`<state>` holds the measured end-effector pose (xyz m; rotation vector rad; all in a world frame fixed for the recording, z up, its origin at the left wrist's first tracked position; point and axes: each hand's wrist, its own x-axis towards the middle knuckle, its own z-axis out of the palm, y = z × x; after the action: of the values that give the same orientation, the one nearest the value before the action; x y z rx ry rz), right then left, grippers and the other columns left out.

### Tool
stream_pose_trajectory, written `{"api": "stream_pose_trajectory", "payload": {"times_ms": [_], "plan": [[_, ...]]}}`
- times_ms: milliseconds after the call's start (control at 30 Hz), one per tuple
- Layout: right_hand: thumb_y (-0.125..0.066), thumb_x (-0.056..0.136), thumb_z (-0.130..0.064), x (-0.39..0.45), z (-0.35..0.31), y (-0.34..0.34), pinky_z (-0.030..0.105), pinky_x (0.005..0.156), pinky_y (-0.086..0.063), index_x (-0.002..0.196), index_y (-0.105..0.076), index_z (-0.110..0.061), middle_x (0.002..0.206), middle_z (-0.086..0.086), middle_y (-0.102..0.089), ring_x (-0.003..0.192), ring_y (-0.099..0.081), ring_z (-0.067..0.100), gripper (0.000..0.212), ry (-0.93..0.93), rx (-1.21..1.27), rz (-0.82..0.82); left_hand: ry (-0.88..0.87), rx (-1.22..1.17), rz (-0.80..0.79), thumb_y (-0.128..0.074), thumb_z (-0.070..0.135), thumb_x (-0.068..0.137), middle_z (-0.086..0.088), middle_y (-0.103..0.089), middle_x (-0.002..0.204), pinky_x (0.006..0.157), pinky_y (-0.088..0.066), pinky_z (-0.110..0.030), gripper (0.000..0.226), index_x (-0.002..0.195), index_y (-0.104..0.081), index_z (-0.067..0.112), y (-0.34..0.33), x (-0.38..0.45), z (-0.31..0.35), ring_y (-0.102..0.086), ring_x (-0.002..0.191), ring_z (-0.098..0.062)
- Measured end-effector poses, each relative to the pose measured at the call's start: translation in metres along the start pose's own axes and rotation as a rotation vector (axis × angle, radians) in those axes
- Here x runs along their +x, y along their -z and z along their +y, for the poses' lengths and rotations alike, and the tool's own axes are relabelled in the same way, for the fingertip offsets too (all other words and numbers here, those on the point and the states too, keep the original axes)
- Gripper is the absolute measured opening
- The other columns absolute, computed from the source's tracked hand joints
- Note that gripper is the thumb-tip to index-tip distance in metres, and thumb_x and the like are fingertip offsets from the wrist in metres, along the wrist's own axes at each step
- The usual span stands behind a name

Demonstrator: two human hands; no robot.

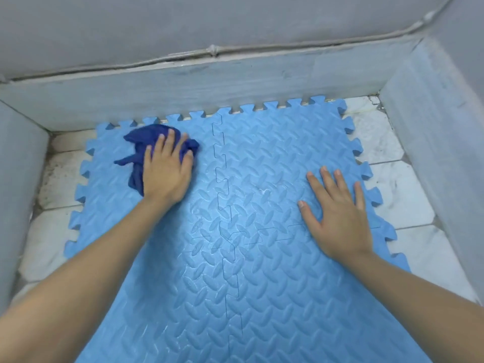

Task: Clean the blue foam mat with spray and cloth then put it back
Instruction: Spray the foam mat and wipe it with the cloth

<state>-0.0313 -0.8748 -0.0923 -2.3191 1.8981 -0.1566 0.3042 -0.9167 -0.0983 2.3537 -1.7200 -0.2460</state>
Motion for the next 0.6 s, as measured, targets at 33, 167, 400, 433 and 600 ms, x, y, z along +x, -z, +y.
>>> {"api": "stream_pose_trajectory", "payload": {"times_ms": [33,167,400,433,600], "plan": [[-0.028,0.096,-0.054,0.000,0.001,0.001,0.049,0.121,-0.002,0.152,-0.028,-0.025,0.161,-0.001,-0.022,0.150,-0.010,0.016,0.063,-0.023,0.006,0.017,-0.184,0.008,-0.029,-0.022,0.044,0.097,0.001,-0.019,0.159,0.119,-0.006,-0.040,0.057,0.149,-0.031,0.022,-0.004,-0.027,0.023,-0.014,0.147,-0.018],[-0.030,0.093,-0.045,-0.001,0.001,0.000,0.053,0.120,-0.001,0.152,-0.024,-0.010,0.160,0.012,-0.021,0.150,-0.014,0.021,0.069,-0.158,0.018,0.096,-0.773,0.067,-0.223,-0.032,0.049,0.096,0.005,-0.016,0.160,0.118,-0.010,-0.040,0.064,0.152,-0.020,0.022,-0.011,-0.124,0.072,-0.013,0.147,-0.013],[-0.030,0.091,-0.043,0.004,0.003,-0.004,0.048,0.121,-0.007,0.152,-0.023,-0.002,0.160,0.015,-0.021,0.150,-0.011,0.023,0.074,-0.173,0.008,0.083,-0.581,0.084,-0.186,-0.020,0.055,0.093,0.006,-0.009,0.161,0.119,0.004,-0.036,0.067,0.153,-0.014,0.027,-0.036,0.033,0.140,-0.006,0.148,-0.010],[-0.029,0.091,-0.043,0.003,0.004,-0.004,0.048,0.121,-0.008,0.152,-0.024,-0.002,0.160,0.015,-0.021,0.150,-0.011,0.023,0.074,-0.173,-0.001,0.079,-0.494,0.074,-0.180,-0.021,0.053,0.094,0.005,-0.010,0.161,0.119,0.004,-0.037,0.065,0.153,-0.016,0.025,-0.041,0.047,0.157,-0.007,0.148,-0.012],[-0.030,0.090,-0.042,0.002,0.002,-0.005,0.052,0.119,-0.014,0.150,-0.028,0.000,0.158,0.016,-0.024,0.149,-0.014,0.025,0.073,-0.170,-0.022,0.065,-0.471,0.019,-0.195,-0.013,0.049,0.096,0.003,-0.009,0.161,0.119,0.005,-0.036,0.066,0.153,-0.014,0.017,-0.045,0.036,0.190,-0.005,0.148,-0.014]]}}
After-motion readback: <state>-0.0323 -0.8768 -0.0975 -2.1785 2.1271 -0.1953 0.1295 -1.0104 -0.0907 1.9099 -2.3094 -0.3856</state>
